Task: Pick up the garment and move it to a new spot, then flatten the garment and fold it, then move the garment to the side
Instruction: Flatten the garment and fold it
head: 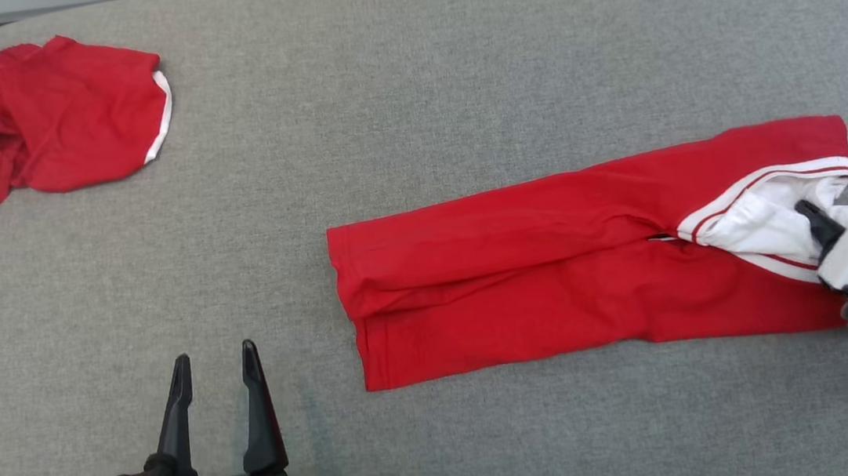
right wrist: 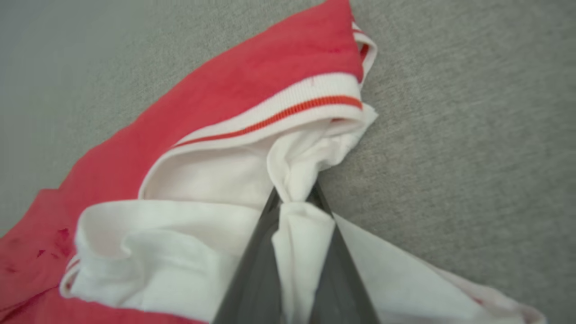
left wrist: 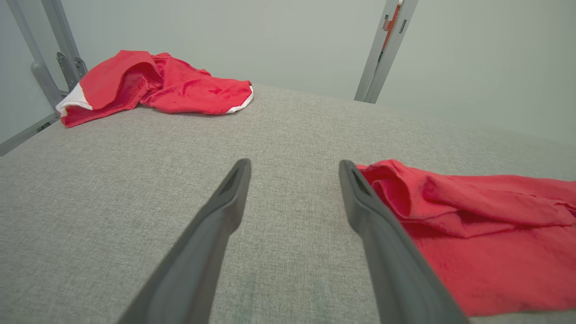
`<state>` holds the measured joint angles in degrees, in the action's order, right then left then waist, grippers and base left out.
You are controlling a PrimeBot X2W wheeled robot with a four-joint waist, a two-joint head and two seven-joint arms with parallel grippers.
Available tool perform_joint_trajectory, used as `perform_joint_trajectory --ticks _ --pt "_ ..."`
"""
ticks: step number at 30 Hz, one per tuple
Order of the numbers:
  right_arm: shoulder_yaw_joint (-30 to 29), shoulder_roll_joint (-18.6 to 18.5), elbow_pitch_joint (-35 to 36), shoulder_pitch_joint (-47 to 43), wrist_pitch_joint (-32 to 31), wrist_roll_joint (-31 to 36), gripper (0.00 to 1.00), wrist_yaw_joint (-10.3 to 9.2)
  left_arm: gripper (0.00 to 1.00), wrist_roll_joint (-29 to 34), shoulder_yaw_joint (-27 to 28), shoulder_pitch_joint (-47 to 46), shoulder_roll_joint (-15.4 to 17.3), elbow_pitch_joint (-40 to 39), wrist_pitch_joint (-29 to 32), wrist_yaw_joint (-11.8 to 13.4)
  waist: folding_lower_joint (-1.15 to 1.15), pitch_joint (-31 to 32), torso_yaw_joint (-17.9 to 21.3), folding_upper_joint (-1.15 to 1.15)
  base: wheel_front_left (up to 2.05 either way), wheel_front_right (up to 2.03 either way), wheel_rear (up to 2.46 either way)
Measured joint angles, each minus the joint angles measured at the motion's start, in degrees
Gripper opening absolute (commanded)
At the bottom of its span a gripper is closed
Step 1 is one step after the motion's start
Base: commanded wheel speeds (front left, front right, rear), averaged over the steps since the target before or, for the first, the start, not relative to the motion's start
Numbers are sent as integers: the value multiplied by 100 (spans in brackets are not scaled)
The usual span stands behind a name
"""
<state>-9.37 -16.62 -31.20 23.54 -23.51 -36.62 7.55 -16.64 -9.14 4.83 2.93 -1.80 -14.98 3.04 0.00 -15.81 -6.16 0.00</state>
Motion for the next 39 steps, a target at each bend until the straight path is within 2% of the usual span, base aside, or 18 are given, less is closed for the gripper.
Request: perform_joint_trajectory --ticks 3,11,14,16,19,22,27,32,35,39 --pt "-298 -181 -51 -23 -11 -233 0 -1 100 -46 12 98 -2 29 0 3 0 102 12 0 0 0 0" --pt "-1492 -1367 -202 -70 -125 -232 0 -4 100 -21 126 160 -4 100 -5 -113 0 262 3 0 0 0 0" --pt "-1569 -1553 48 -64 -322 -215 0 -5 100 -70 146 163 -5 110 -5 -129 0 336 -22 0 0 0 0" --pt "-1480 -1547 355 -60 -458 -245 0 -5 100 -123 138 171 -5 123 -5 -121 0 392 -28 0 0 0 0" --pt "-1173 -1323 896 -74 -702 -310 0 -8 100 -188 88 207 -5 140 -5 -75 0 479 -22 0 0 0 0" --pt "-735 -860 1495 -211 -894 -285 0 -7 100 -258 -5 233 -7 160 -5 -49 0 545 3 0 0 0 0" --pt "-11 -16 2017 -482 -957 -66 0 -8 100 -304 -90 229 -8 171 -7 -23 0 548 66 0 0 0 0" --pt "517 921 1849 -433 -553 298 0 -8 100 -336 -177 207 -8 232 -5 -24 0 494 136 0 0 0 0" --pt "793 1181 1594 -338 -313 385 0 -8 100 -328 -224 179 -9 289 -7 -23 0 476 152 0 0 0 0" --pt "998 1307 1283 -238 43 402 0 -8 100 -322 -278 160 -9 349 -5 -13 0 503 143 0 0 0 0"
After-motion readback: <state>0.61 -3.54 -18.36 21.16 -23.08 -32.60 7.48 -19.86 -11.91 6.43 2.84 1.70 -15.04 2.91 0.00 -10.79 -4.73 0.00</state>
